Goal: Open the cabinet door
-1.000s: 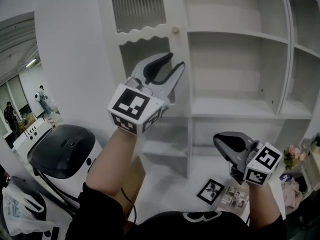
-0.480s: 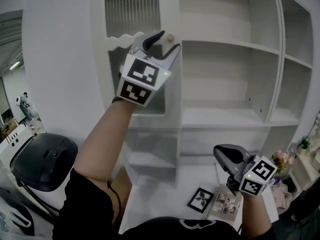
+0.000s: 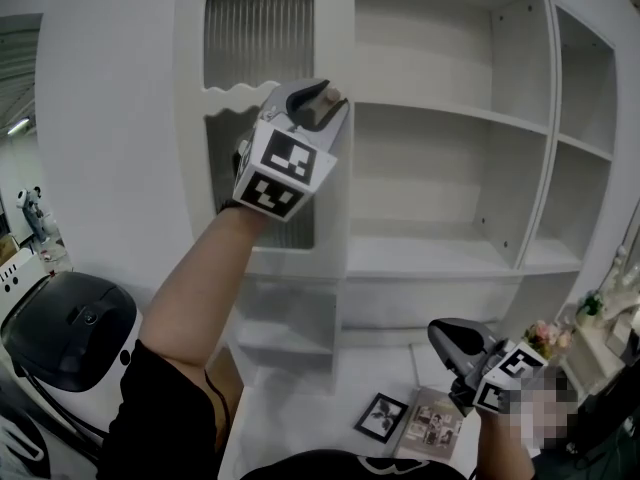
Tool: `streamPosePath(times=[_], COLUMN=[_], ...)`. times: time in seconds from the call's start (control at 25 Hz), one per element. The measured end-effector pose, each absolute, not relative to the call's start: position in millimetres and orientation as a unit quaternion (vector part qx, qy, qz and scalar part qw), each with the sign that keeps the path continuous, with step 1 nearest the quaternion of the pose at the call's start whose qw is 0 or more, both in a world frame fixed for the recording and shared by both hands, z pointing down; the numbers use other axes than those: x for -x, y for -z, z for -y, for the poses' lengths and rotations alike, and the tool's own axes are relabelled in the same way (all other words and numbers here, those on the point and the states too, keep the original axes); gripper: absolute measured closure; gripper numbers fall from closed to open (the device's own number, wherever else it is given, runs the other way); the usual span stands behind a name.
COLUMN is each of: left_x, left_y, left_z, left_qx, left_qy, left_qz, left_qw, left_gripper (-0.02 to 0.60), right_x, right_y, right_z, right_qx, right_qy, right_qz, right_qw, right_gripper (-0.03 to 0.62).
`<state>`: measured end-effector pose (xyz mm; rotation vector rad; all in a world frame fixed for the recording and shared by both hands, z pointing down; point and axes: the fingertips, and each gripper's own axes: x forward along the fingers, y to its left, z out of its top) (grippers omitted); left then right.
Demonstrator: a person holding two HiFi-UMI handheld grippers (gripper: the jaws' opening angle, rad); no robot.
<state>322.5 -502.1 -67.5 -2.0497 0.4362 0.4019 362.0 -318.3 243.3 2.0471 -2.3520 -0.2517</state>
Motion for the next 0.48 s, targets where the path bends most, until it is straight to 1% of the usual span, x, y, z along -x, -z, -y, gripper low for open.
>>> streamPosePath(times=[0.16, 0.24, 0.48], left_x=[-319, -320, -318], left_y=[67, 66, 70], left_z=[500, 499, 499], left_qx=[0.838, 0.838, 0.848], left_qy=[-0.164, -0.166, -0.182], left_qz=[-0.185, -0.187, -0.198], left_qw=[0.487, 0.485, 0.456], left_gripper=[0.471, 0.492, 0.503], right_x=[-371, -374, -383], right_y=[-249, -251, -259], right_z=[321, 325, 329], right_qx=[-0.649, -0.642, -0.62], right_qy=[0.071, 0.068, 0.066], right_qz=[0.757, 0.763, 0.781], right_qw=[0.005, 0.008, 0.038], right_gripper=[0.591, 0.591, 0.591])
